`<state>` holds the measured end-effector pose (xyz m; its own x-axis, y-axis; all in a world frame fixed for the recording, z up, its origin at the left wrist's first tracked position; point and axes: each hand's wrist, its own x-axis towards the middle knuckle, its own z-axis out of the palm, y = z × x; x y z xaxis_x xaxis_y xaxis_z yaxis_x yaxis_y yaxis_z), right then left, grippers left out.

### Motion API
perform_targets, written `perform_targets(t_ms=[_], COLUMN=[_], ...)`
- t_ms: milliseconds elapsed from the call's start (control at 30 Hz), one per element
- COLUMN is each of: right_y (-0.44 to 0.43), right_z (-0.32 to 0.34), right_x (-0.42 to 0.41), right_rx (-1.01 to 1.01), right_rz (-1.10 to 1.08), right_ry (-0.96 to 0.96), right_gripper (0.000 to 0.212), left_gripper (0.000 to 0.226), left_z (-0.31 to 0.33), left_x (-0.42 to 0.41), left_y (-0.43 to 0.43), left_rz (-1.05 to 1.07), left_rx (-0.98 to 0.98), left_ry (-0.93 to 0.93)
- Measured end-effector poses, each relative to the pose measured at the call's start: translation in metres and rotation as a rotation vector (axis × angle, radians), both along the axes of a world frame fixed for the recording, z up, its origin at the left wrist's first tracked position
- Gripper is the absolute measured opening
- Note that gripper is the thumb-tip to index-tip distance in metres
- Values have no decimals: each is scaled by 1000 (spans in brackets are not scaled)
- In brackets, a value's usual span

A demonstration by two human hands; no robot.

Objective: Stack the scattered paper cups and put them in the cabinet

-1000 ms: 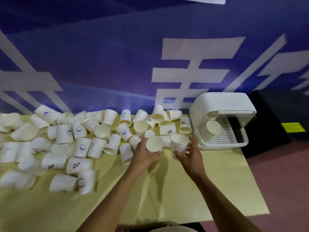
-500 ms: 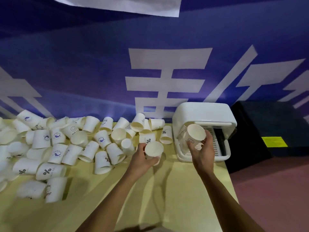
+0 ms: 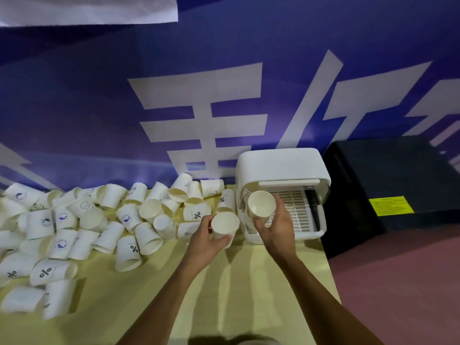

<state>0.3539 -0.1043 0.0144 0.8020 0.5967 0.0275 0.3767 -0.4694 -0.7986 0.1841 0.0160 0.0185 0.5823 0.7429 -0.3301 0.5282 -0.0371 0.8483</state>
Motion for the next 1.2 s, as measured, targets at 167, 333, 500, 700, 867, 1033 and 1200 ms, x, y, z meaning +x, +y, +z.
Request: perform_targets(t_ms=[167,333,500,700,867,1033,1200], right_y=[6,7,5,4,-4,-10,-10], right_z=[0,-2,-2,2,21,25,32], right_x=[3,2,-2,2,-3,-8,-16], right_rx=[-85,-48,-133,-280,-83,-18,63], right_rz=[16,40,75,81,11,166,221], right_ry=[-47,-81,-31,38,-46,112,201], right_gripper=[90,80,79,80,40,37,57], left_gripper=[60,62,61,61,57,54,54], left_z=[-1,-1,1,8,17,30,34], left_x=[17,21,14,10,16,26,33], left_y=[7,9,4,2,0,-2,-6], left_rz=[-18,-28,-41,-27,-41,-80,-117], left_rx=[29,41,31,40,84,69,70], left_ry=[-10,-9,-23,-39,-84,-143,-182])
